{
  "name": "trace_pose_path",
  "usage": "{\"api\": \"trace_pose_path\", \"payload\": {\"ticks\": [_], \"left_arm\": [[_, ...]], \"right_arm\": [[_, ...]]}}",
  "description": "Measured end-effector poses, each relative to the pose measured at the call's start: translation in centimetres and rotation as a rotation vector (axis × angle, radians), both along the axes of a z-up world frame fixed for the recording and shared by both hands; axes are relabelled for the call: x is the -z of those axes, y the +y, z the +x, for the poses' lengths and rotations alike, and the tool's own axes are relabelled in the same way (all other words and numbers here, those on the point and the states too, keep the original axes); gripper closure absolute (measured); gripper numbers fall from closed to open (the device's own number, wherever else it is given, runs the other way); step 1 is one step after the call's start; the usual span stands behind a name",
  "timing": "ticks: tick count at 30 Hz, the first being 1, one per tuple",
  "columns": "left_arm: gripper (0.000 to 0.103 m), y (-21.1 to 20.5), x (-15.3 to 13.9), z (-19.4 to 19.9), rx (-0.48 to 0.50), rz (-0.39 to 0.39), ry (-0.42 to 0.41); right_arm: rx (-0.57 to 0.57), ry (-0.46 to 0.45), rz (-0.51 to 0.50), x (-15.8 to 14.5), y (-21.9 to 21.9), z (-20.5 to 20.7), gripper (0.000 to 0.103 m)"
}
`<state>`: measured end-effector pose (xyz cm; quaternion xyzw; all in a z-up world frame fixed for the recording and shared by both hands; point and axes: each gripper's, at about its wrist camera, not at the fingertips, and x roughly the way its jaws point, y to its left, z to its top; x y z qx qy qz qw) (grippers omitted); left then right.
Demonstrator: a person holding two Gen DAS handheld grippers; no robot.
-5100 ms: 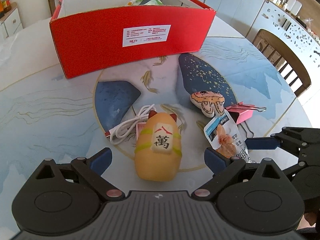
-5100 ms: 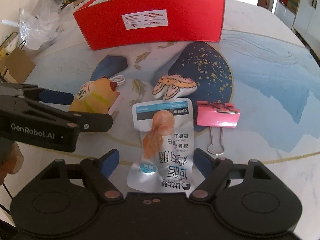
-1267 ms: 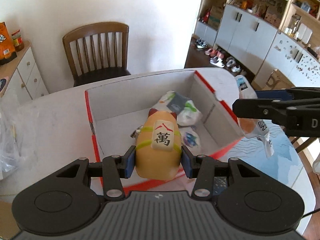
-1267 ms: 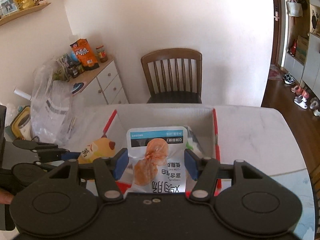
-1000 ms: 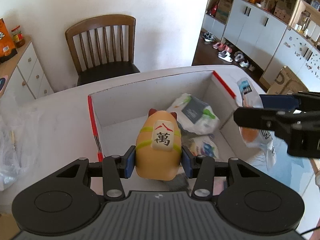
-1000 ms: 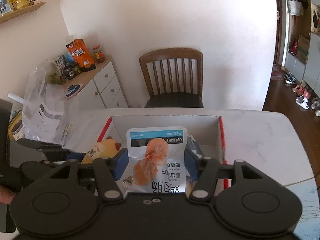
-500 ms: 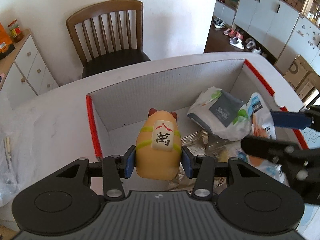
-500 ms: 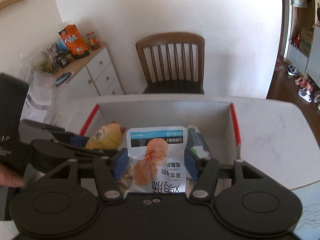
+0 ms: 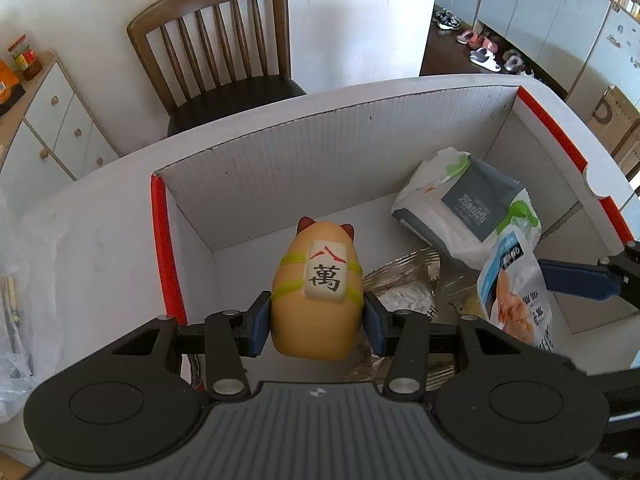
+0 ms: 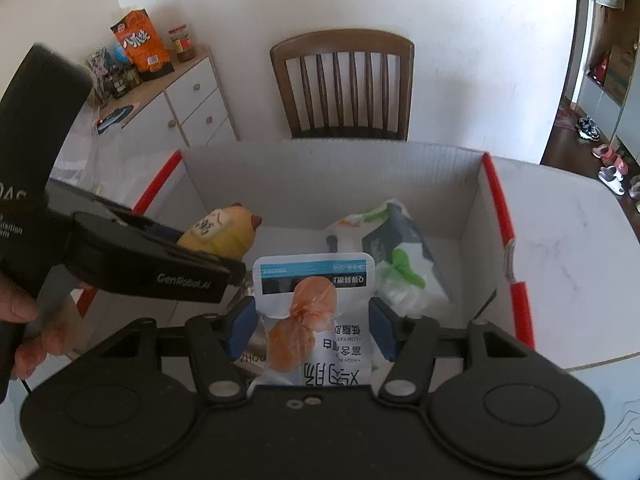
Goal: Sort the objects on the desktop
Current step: 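Lower both items into the box and open both tools to release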
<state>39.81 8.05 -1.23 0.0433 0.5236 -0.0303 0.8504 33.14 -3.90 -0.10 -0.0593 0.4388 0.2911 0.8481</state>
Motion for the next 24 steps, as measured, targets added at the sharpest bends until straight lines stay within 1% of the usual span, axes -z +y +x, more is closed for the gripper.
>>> {"api": "trace_pose_path", "payload": {"ticks": [3, 5, 8, 9, 10, 12, 16, 17, 20, 24], "left_arm": [[0.057, -0.4, 0.1, -0.1, 0.005, 0.025, 0.004], [0.057, -0.4, 0.2, -0.3, 0.007, 0.028, 0.004], [0.054, -0.2, 0.1, -0.3, -0.004, 0.012, 0.007], [0.049, 0.0, 0.1, -0.2, -0.011, 0.009, 0.009], [0.047, 0.1, 0.1, -0.2, -0.016, 0.004, 0.005], [0.044, 0.2, -0.2, -0.4, -0.025, -0.004, -0.003], [0.044, 0.7, -0.9, -0.8, -0.040, -0.043, -0.019], [0.044, 0.7, -1.0, -0.9, -0.045, -0.048, -0.022], [0.041, 0.9, -1.7, -1.4, -0.053, -0.064, -0.039], [0.041, 1.2, -2.7, -2.0, -0.056, -0.075, -0.058]], "right_arm": [[-0.007, -0.012, -0.016, 0.1, 0.2, -0.4, 0.043], [-0.003, -0.006, -0.015, 0.1, 0.1, -0.3, 0.043], [0.004, 0.004, -0.017, 0.3, -0.1, -0.2, 0.041], [0.007, 0.007, -0.019, 0.3, -0.2, -0.2, 0.040], [0.009, 0.016, -0.021, 0.3, -0.1, 0.1, 0.040], [0.011, 0.022, -0.019, 0.4, -0.3, 0.1, 0.039], [0.012, 0.018, -0.015, 0.2, -0.6, -0.1, 0.039], [0.013, 0.016, -0.013, 0.1, -0.7, -0.1, 0.037], [0.014, -0.004, 0.001, -0.5, -0.9, -0.2, 0.026], [-0.001, -0.015, 0.013, -1.6, -1.3, -0.6, 0.026]]}}
